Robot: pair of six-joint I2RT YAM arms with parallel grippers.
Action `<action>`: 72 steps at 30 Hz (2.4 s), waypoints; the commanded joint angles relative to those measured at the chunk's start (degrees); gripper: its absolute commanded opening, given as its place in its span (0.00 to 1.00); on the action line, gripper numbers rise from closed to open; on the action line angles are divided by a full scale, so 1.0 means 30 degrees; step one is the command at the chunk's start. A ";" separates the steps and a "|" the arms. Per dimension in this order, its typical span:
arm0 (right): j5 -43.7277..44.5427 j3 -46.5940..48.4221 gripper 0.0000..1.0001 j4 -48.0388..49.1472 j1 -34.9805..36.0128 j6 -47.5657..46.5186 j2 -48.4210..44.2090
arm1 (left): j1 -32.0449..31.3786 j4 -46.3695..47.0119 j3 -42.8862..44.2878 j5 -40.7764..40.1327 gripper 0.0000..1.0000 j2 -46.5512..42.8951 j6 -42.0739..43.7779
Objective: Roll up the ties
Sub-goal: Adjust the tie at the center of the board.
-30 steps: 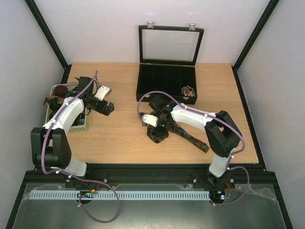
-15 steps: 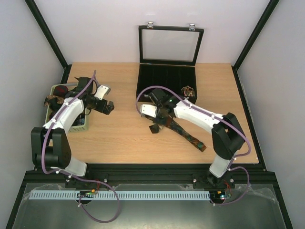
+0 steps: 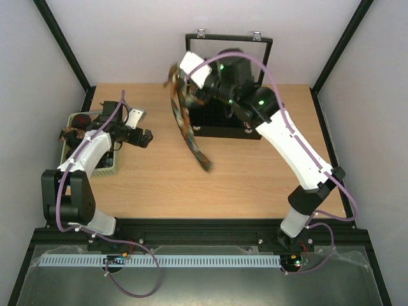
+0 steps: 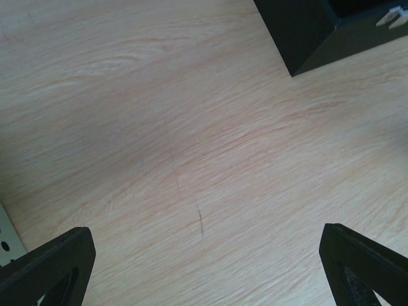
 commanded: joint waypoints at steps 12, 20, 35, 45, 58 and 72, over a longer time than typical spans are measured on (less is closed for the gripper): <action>-0.6196 -0.8522 0.01 -0.2340 -0.6750 -0.0648 -0.7761 | 0.2513 0.2267 0.1123 -0.0693 0.99 -0.1326 -0.2638; -0.6005 -2.6090 0.01 -0.1388 -1.0318 -1.4608 -1.5733 | 0.2536 0.1126 -0.0753 0.2569 0.99 -0.2450 0.0110; -0.4064 -2.7089 0.01 -0.2329 -1.1282 -1.5244 -1.5718 | -0.1766 -0.1024 0.3708 0.0384 0.93 0.4249 0.3391; -0.4201 -2.6352 0.01 -0.2020 -1.2810 -1.5020 -1.4573 | -0.1830 0.0932 0.6132 0.2656 0.86 0.8911 0.8293; -0.4253 -2.6116 0.01 -0.2060 -1.4030 -1.5316 -1.3941 | -0.3351 0.3060 0.7275 0.1247 0.57 1.1903 0.7484; -0.6737 -2.5072 0.01 -0.0862 -1.6300 -1.7515 -1.0961 | -0.1363 -0.3017 0.4649 0.0457 0.02 0.7102 0.5454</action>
